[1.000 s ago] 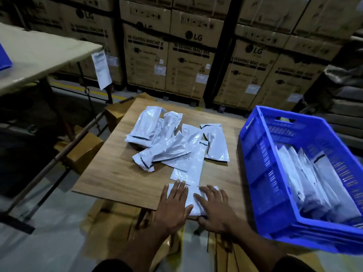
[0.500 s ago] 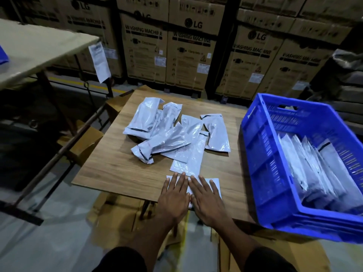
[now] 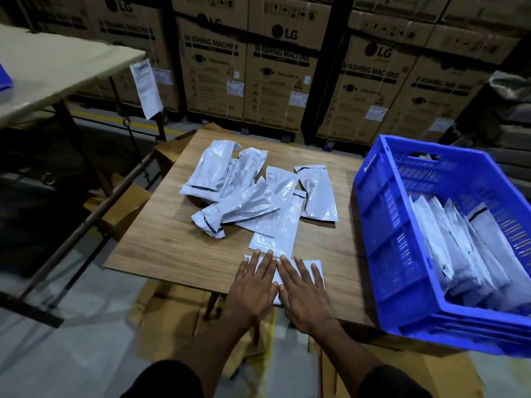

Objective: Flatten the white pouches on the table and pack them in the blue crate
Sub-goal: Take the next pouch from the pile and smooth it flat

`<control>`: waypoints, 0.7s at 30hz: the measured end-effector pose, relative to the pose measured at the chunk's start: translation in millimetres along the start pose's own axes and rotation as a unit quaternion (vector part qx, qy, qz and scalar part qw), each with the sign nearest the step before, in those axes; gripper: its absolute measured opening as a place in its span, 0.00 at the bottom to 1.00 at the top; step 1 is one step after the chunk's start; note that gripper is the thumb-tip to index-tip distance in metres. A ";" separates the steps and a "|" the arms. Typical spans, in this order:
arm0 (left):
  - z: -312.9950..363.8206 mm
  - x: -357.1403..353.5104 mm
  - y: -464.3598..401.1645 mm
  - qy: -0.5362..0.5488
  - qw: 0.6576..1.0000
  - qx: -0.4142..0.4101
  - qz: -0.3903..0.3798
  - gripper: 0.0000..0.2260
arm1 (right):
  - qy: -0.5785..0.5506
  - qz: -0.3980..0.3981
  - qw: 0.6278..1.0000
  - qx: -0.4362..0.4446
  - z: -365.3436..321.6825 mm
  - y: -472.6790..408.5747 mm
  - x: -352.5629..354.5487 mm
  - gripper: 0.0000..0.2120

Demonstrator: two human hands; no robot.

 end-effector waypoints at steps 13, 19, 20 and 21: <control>0.7 5.6 -7.2 -0.020 0.999 0.032 -0.022 0.28 | -0.006 0.013 1.000 -0.010 1.3 -3.9 -1.1 0.27; 3.2 15.5 -1.4 0.008 1.000 0.026 0.011 0.27 | -0.011 -0.003 1.000 -0.005 1.6 -4.5 -1.0 0.26; 4.5 17.3 -1.3 0.010 1.000 0.022 0.017 0.27 | -0.012 -0.003 1.000 -0.005 2.3 -5.0 -1.5 0.26; 5.1 18.3 -0.8 0.010 1.000 0.018 0.023 0.27 | -0.013 -0.004 1.000 -0.006 2.6 -5.4 -1.6 0.26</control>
Point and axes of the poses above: each hand's wrist, its own y-axis away from the middle knuckle, its own x-axis out of the back of the hand, z = x × y, the point moved 8 cm from there along -y, towards the middle knuckle, and after that the axes turned 14 degrees about y, right-handed, at the moved point
